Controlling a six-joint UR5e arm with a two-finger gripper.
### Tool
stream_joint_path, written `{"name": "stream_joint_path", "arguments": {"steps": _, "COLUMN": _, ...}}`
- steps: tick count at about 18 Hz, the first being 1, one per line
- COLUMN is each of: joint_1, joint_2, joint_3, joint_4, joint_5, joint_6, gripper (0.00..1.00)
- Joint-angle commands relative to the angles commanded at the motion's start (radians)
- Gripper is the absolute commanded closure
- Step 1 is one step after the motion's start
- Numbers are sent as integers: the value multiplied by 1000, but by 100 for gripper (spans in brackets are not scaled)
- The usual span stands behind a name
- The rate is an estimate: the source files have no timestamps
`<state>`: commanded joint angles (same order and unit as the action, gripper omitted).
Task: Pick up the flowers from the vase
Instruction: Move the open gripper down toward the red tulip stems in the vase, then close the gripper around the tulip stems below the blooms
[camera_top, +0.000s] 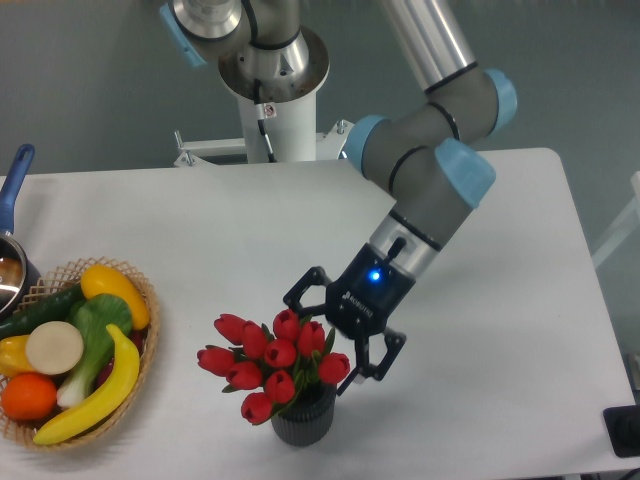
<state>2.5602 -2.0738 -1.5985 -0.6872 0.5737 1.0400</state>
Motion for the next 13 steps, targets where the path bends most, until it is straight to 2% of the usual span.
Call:
{"name": "stream_joint_path", "arguments": {"steps": 1, "joint_1": 0, "joint_2": -5, "joint_3": 2, "joint_4": 2, "joint_5": 8, "joint_6": 0, "gripper": 2}}
{"name": "stream_joint_path", "arguments": {"steps": 2, "joint_1": 0, "joint_2": -3, "joint_3": 0, "joint_4": 5, "joint_5": 18, "joint_6": 3, "gripper": 18}}
{"name": "stream_joint_path", "arguments": {"steps": 5, "joint_1": 3, "joint_2": -3, "joint_3": 0, "joint_4": 5, "joint_5": 51, "joint_6": 70, "gripper": 81}}
{"name": "stream_joint_path", "arguments": {"steps": 6, "joint_1": 9, "joint_2": -2, "joint_3": -6, "joint_4": 5, "joint_5": 51, "joint_6": 99, "gripper": 96}}
{"name": "stream_joint_path", "arguments": {"steps": 7, "joint_1": 12, "joint_2": 0, "joint_3": -6, "joint_4": 5, "joint_5": 51, "joint_6": 106, "gripper": 100}}
{"name": "stream_joint_path", "arguments": {"steps": 13, "joint_1": 21, "joint_2": 23, "joint_3": -12, "joint_4": 3, "joint_5": 51, "joint_6": 100, "gripper": 100}}
